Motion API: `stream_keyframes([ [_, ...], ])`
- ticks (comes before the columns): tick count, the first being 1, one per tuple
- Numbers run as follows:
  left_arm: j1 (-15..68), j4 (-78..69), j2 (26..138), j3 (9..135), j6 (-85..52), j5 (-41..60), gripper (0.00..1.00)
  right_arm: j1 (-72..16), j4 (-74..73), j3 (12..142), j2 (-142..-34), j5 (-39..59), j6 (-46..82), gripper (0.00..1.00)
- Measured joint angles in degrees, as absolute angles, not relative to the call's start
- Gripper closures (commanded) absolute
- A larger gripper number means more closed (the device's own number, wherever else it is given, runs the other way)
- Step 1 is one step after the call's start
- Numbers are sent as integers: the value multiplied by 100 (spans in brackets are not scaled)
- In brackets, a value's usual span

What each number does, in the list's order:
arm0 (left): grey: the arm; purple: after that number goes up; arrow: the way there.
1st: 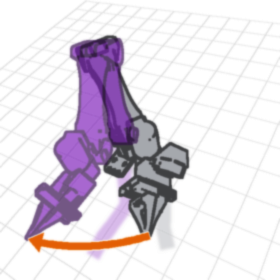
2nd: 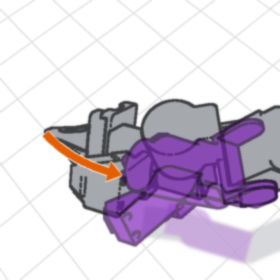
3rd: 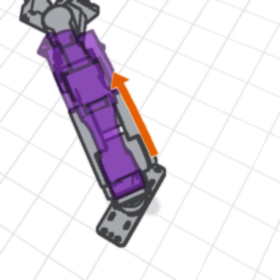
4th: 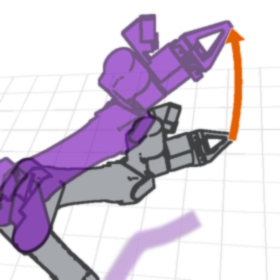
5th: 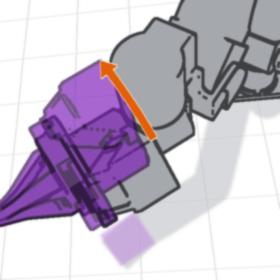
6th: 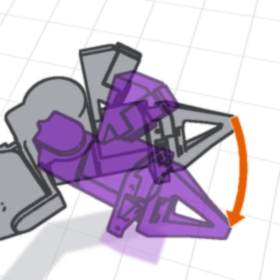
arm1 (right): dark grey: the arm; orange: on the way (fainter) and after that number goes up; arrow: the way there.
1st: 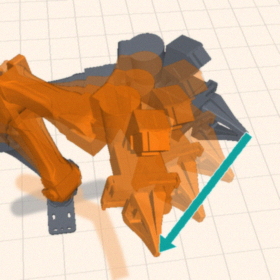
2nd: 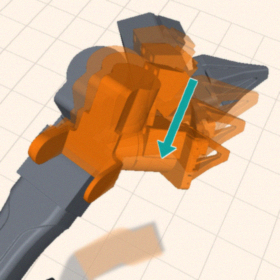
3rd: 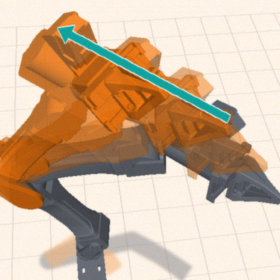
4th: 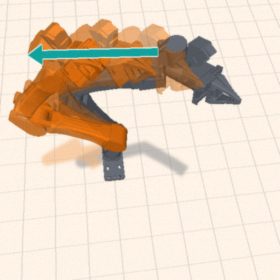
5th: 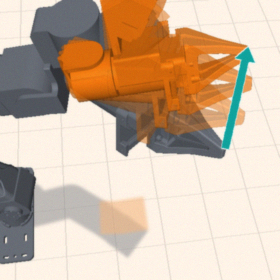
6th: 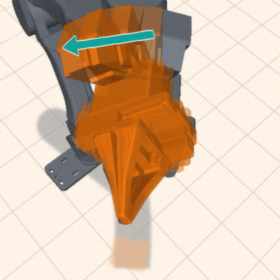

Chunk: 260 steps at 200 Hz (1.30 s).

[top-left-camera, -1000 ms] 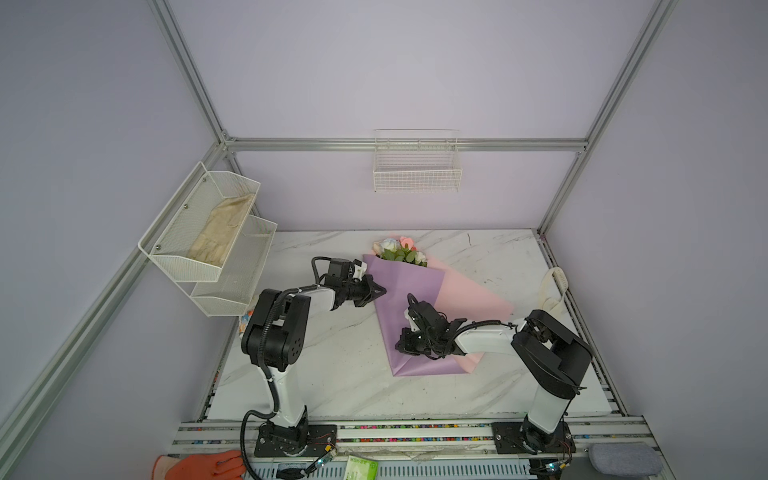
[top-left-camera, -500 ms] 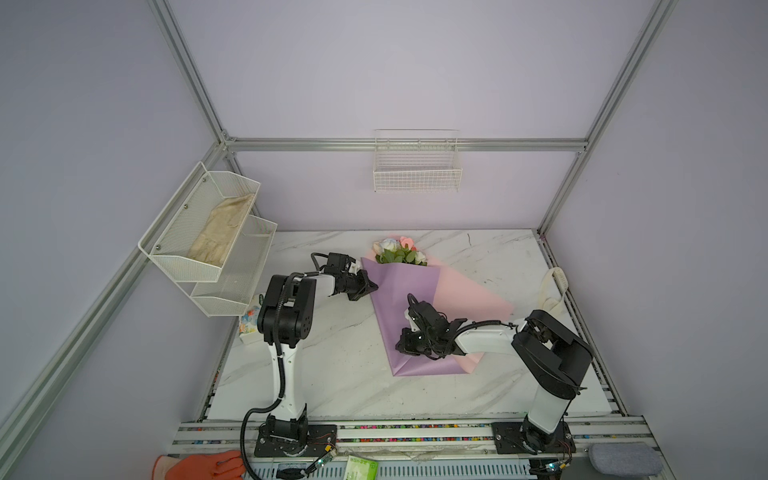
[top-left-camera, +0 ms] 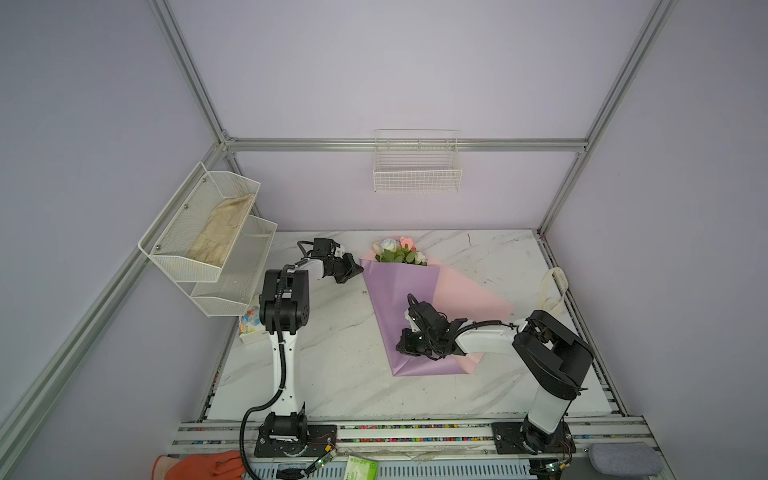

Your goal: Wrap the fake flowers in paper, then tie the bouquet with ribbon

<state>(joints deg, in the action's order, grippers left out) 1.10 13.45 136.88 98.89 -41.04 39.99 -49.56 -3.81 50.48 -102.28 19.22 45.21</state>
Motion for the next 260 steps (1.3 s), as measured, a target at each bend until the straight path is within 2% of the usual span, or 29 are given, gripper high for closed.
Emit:
stream_keyframes([
  [79, 97, 1787, 14623, 11590, -4698, 3795, 98, -4956, -242, 5052, -10186, 1929, 4427, 100],
  [101, 97, 1922, 14623, 11681, -4762, 3736, 90, -4956, -198, 5072, -10182, 1931, 4405, 97],
  [121, 108, 2084, 14499, 11679, -4718, 3739, 80, -4956, -130, 5116, -10182, 1938, 4383, 90],
  [134, 123, 2309, 14247, 11633, -4668, 3693, 72, -4956, -34, 5186, -10184, 1938, 4370, 79],
  [153, 169, 2379, 13321, 11034, -4523, 3562, 70, -4936, 117, 5406, -10182, 1933, 4300, 65],
  [165, 235, 2375, 12527, 10484, -4440, 3520, 70, -4899, 148, 5537, -10145, 1927, 4283, 59],
  [185, 523, 2211, 11150, 9454, -4270, 3430, 71, -4639, 248, 5564, -9743, 1918, 4303, 56],
  [201, 1013, 2034, 10313, 8608, -4180, 3330, 76, -4204, 294, 5406, -9080, 1887, 4351, 55],
  [220, 1754, 1876, 9900, 7695, -4134, 3221, 80, -3544, 377, 5024, -8073, 1804, 4412, 54],
  [260, 3315, 1918, 9872, 6158, -4320, 2882, 85, -1988, 1087, 3988, -6355, 1579, 4401, 50],
])
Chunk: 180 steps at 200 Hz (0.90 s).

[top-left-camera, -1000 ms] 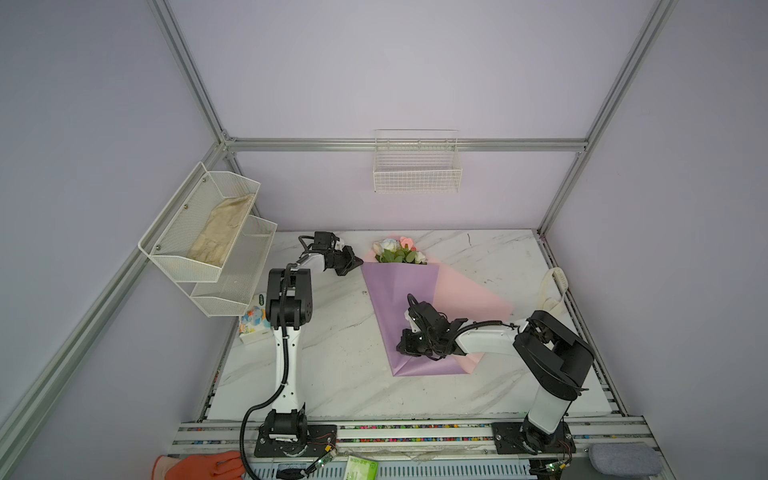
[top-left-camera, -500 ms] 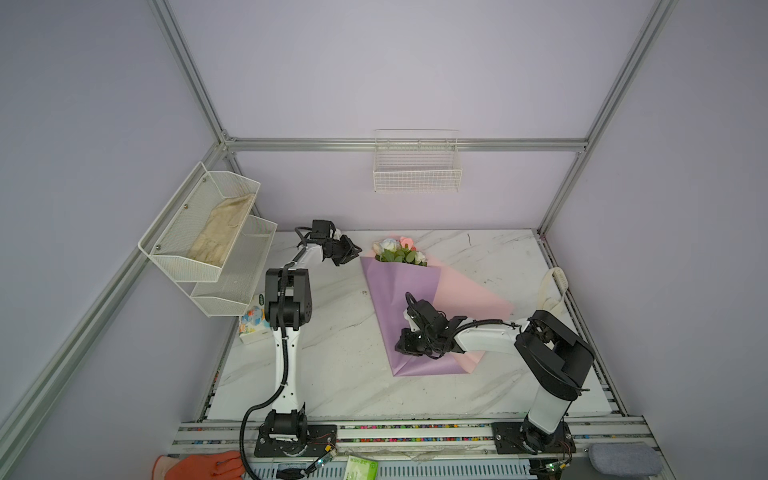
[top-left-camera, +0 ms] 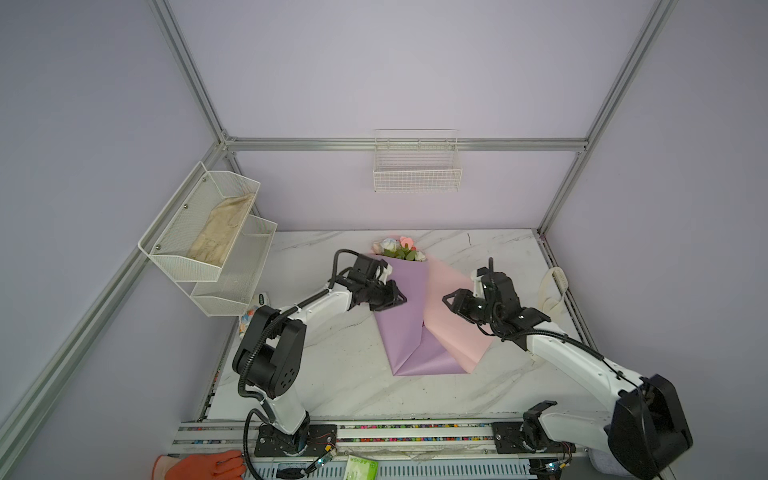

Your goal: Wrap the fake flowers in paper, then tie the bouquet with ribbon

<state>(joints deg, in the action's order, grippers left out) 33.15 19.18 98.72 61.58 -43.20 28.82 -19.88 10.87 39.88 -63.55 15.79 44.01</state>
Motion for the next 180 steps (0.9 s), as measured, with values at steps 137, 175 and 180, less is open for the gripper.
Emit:
stream_keyframes([
  [137, 4115, 1334, 9883, 5363, -4838, 2917, 85, -416, 2040, 2971, -6473, 1627, 3820, 44],
  [175, 4169, 1253, 10051, 5315, -4790, 3190, 85, -410, 2032, 2971, -6519, 1627, 3785, 43],
  [180, 4178, 1229, 10051, 5284, -4777, 3225, 85, -408, 2027, 2971, -6532, 1627, 3780, 43],
])
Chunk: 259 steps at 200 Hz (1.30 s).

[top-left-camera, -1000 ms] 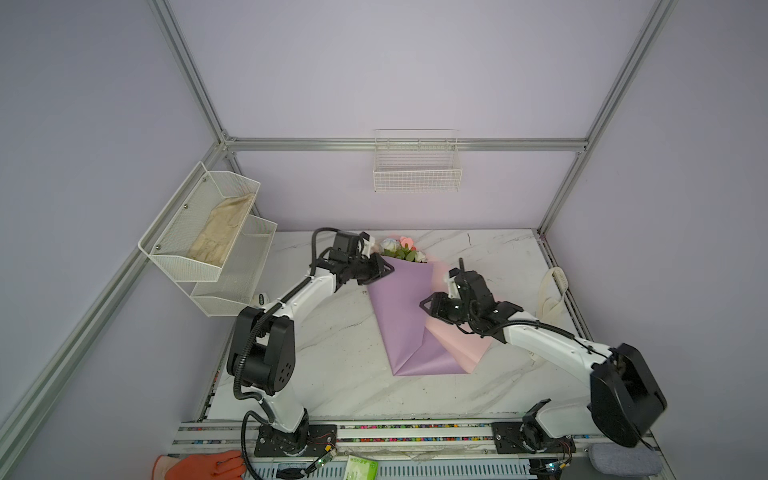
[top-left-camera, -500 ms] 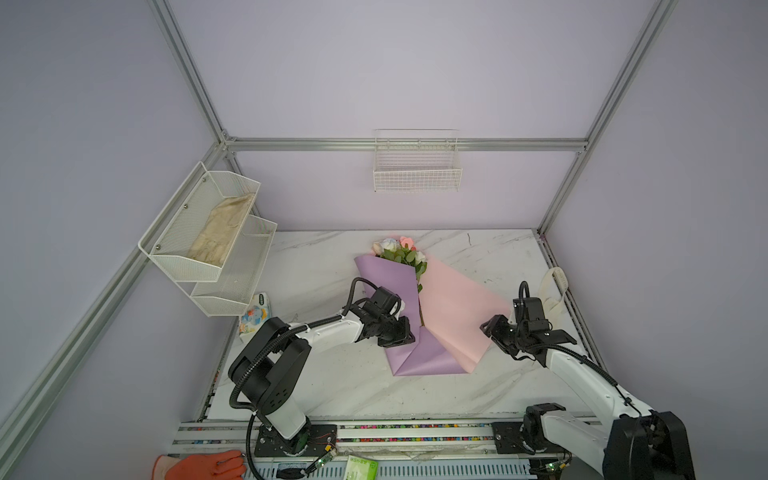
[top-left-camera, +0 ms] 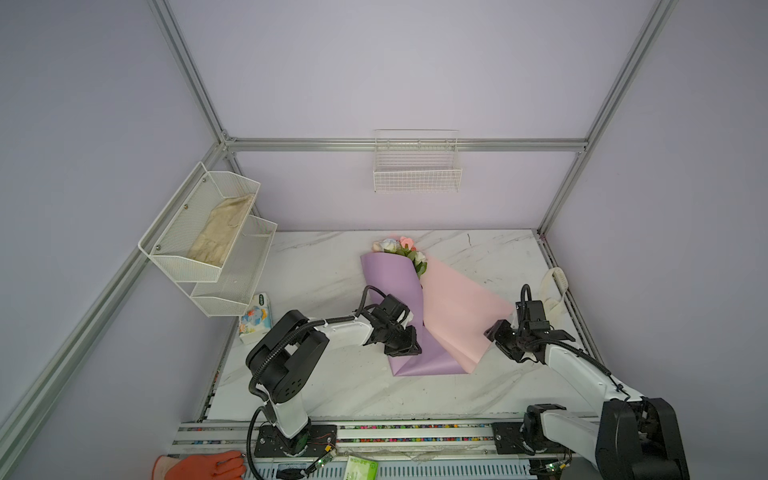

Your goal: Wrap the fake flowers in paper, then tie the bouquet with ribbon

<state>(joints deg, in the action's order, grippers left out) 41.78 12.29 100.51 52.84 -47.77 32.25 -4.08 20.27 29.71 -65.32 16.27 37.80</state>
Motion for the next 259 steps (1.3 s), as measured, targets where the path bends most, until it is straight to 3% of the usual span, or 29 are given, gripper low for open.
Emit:
stream_keyframes([
  [123, 4276, 1415, 10169, 5129, -3258, 4333, 79, -373, 1199, 2967, -7360, 2137, 3662, 45],
  [200, 4635, 1555, 10514, 5502, -3033, 4287, 72, -364, 1024, 2965, -7430, 2191, 3656, 45],
  [259, 4641, 1389, 10608, 5841, -3081, 4165, 75, -364, 790, 2899, -7448, 2235, 3660, 45],
])
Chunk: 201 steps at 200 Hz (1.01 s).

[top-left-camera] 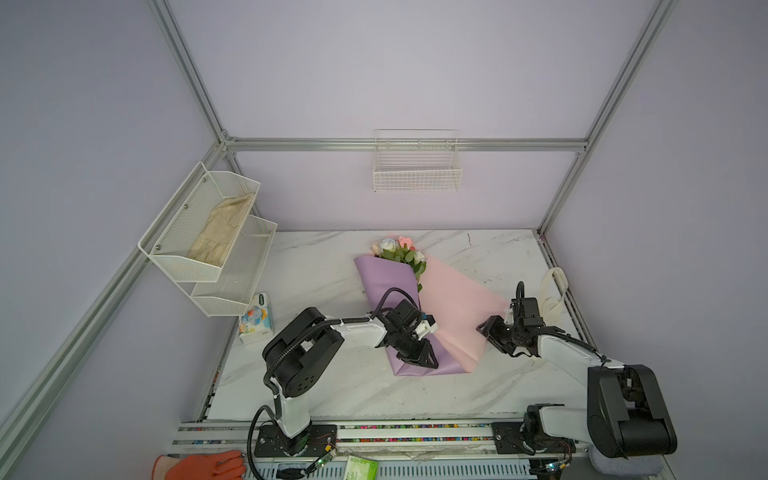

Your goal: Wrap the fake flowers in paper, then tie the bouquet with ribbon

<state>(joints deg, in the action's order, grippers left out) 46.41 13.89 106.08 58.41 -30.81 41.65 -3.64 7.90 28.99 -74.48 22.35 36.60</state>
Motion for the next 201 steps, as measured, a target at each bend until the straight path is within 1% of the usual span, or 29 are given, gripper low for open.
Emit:
stream_keyframes([
  [40, 4654, 1422, 10873, 5876, -3074, 4047, 73, -364, 701, 2847, -7419, 2239, 3680, 45],
  [93, 4696, 1660, 10554, 5878, -3055, 3026, 73, -362, 690, 2792, -7330, 2126, 3835, 44],
  [121, 4703, 1741, 10549, 5916, -3037, 2926, 73, -274, 685, 2746, -7260, 2047, 3913, 43],
  [141, 4700, 1741, 10549, 5916, -3039, 2919, 74, -45, 589, 2746, -7328, 2126, 3900, 43],
  [168, 4700, 1741, 10551, 5916, -3039, 2912, 75, 196, -143, 2707, -7714, 2655, 3876, 45],
  [201, 4700, 1734, 10556, 5916, -3039, 2906, 75, 222, -1372, 2681, -8403, 3319, 4001, 45],
])
